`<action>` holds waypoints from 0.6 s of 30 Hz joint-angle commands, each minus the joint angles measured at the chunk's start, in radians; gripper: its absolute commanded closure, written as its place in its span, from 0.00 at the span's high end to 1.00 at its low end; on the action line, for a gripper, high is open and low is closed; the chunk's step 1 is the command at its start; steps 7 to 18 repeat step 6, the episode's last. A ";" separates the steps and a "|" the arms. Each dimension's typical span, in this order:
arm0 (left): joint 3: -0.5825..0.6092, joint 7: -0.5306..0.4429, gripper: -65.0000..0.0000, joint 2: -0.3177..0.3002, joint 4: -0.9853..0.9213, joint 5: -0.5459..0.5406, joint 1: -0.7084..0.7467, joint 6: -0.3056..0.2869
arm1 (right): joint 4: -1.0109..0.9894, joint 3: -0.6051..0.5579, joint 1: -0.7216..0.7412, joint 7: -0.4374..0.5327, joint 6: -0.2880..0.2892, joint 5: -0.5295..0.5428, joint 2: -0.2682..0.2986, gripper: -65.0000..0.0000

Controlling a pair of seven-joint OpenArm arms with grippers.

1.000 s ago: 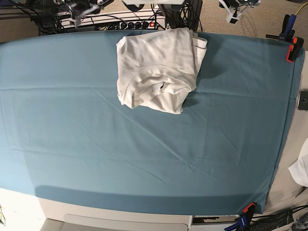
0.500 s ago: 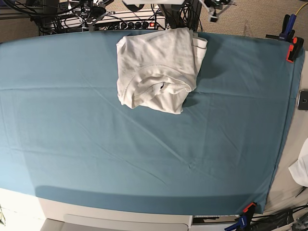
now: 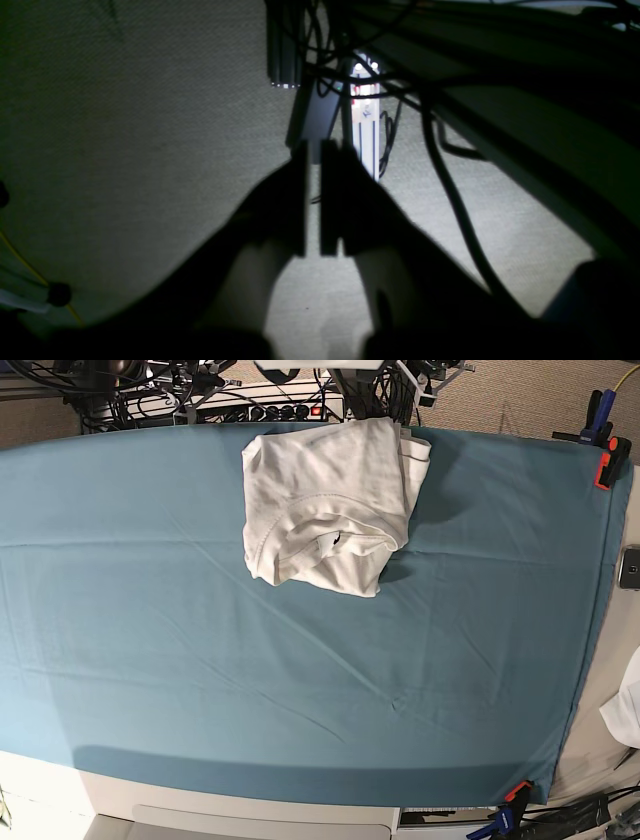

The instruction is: Fold the T-shirt properly

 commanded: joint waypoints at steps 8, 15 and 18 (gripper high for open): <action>0.002 -0.007 0.04 0.002 0.005 -0.002 0.006 0.000 | 0.004 0.001 0.001 0.007 -0.004 0.005 0.011 0.00; 0.002 -0.007 0.04 0.002 0.005 -0.002 0.006 0.000 | 0.004 0.001 0.001 0.007 -0.004 0.005 0.011 0.00; 0.002 -0.007 0.04 0.002 0.005 -0.002 0.006 0.000 | 0.004 0.001 0.001 0.007 -0.004 0.005 0.011 0.00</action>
